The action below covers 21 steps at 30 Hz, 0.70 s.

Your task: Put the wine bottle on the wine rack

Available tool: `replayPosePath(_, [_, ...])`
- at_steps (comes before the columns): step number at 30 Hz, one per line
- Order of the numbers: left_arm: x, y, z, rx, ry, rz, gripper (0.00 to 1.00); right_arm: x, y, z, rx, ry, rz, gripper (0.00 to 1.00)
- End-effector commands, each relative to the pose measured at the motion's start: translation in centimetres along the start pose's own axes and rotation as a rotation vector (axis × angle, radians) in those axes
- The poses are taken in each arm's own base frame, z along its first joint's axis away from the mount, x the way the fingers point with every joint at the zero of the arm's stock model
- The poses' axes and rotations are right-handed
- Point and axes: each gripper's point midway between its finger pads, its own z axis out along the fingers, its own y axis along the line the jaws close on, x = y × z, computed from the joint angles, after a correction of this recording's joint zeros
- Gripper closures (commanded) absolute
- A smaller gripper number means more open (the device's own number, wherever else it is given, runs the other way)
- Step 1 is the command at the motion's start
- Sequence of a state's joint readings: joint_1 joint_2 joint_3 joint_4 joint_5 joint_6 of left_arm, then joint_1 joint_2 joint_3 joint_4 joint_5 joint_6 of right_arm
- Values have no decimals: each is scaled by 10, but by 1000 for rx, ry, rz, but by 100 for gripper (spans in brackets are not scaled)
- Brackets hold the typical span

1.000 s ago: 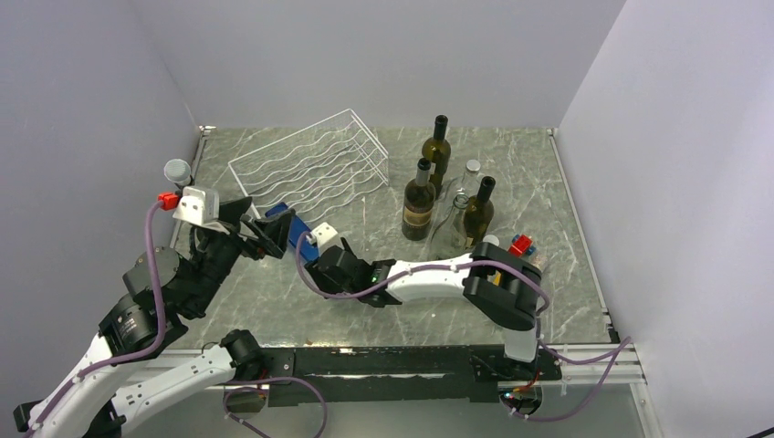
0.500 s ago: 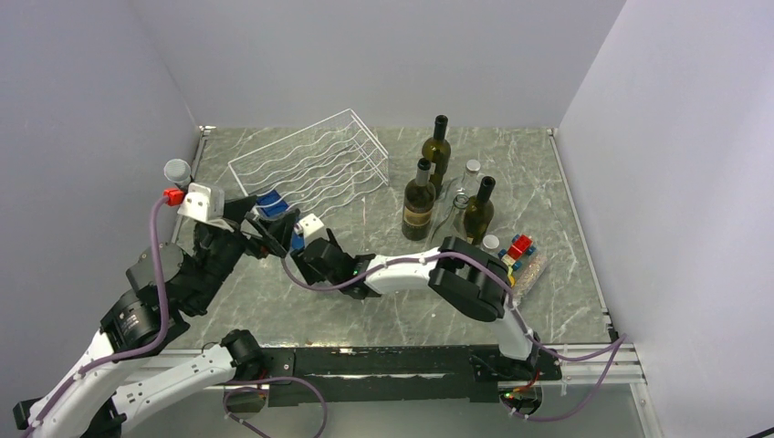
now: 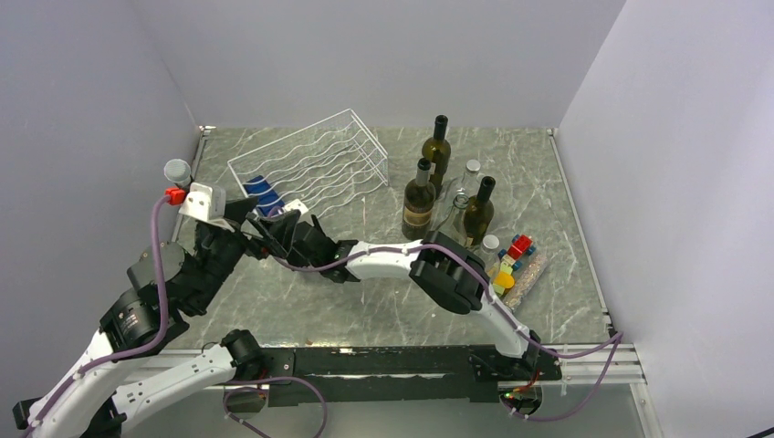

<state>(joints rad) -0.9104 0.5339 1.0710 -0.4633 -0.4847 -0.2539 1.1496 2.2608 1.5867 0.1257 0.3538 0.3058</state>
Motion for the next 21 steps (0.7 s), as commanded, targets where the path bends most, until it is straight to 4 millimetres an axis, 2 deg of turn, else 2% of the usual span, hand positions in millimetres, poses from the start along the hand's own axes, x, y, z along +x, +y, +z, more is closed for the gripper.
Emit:
replayPosePath(1, [-14, -4, -4, 22, -26, -32, 1, -122, 27, -16, -71, -314, 149, 100])
replayPosePath(9, [-13, -3, -7, 22, -24, -36, 1, -127, 39, -5, -97, -261, 196, 100])
replayPosePath(14, [-11, -3, -7, 21, -17, -35, 1, -124, 40, 3, -98, -215, 224, 100])
replayPosePath(21, [-9, -2, -8, 17, -13, -40, 1, -116, 37, 16, -103, -166, 242, 82])
